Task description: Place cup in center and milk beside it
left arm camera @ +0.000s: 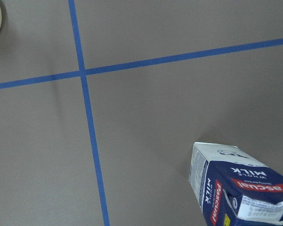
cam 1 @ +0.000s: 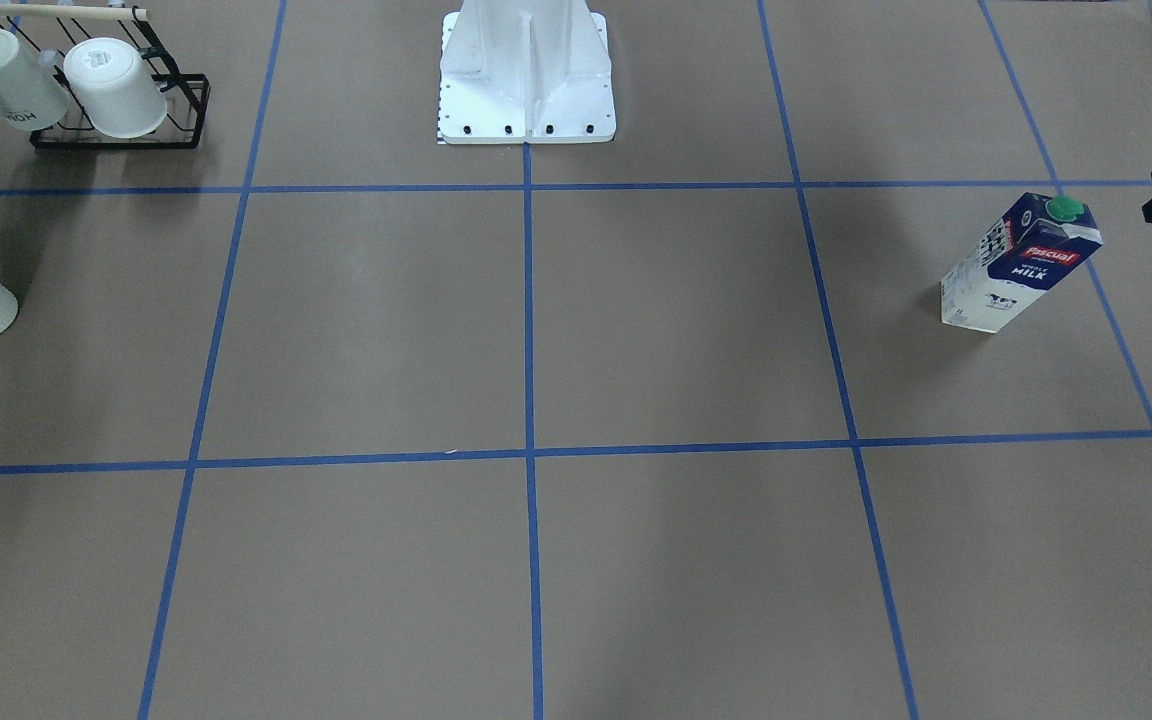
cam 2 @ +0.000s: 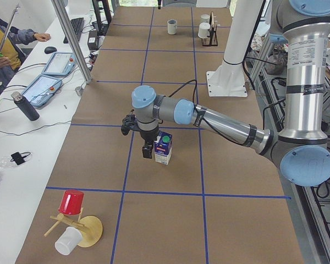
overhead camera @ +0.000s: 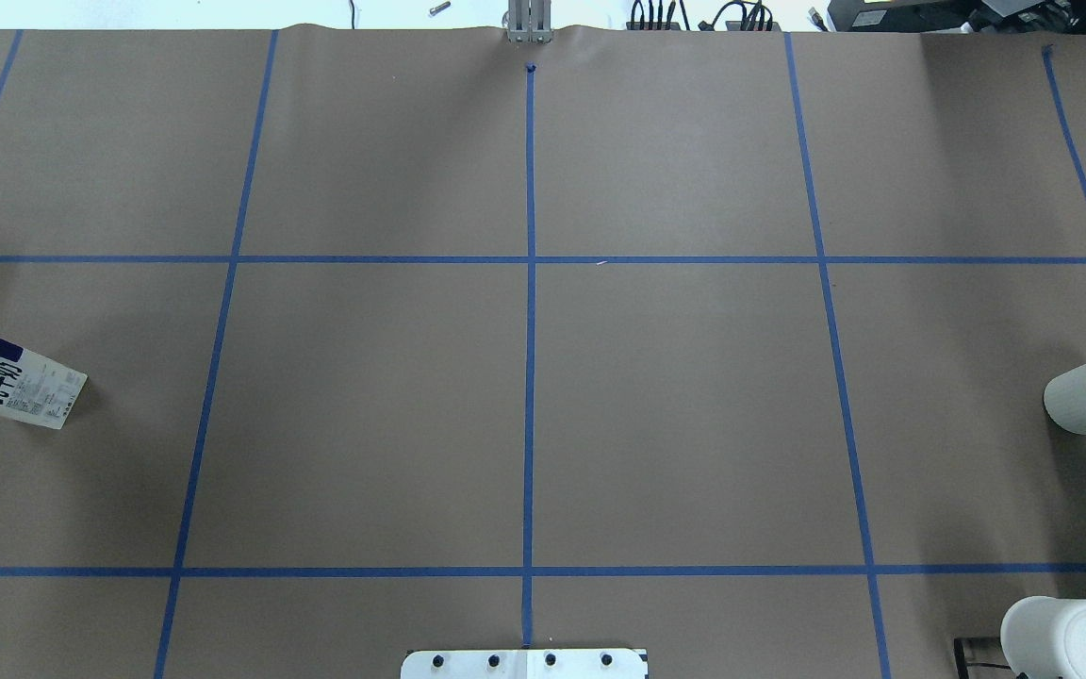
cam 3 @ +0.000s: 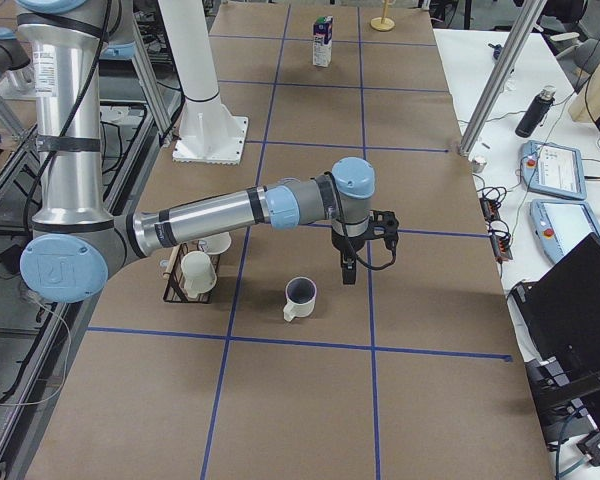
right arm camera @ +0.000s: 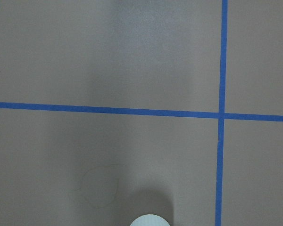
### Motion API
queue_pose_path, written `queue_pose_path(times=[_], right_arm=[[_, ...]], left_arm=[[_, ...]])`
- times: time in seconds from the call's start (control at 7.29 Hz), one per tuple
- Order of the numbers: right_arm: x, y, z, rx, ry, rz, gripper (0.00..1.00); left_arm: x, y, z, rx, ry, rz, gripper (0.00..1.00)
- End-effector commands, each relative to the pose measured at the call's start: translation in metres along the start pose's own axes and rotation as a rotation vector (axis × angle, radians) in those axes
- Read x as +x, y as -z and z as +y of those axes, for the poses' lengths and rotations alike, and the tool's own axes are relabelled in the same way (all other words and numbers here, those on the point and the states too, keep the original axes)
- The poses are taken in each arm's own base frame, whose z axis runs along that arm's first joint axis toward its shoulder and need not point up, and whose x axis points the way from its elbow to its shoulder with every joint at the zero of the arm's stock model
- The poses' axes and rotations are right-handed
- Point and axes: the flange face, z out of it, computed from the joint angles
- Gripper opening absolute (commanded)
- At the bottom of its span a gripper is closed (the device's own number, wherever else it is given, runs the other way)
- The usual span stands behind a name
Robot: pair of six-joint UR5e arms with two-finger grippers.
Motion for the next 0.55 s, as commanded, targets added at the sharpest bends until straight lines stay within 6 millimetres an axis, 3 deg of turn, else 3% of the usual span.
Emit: queue_pose_path(times=[0.0, 0.41], right_arm=[[-0.0008, 0.0006, 0.0001, 0.002, 0.003, -0.003, 1.00], [-0.0026, -0.0009, 0.0002, -0.002, 0.005, -0.005, 1.00]], left_arm=[[0.0034, 0.0036, -0.0009, 0.021, -0.025, 0.002, 0.98], [-0.0001, 0.0008, -0.0021, 0.023, -0.019, 0.002, 0.98]])
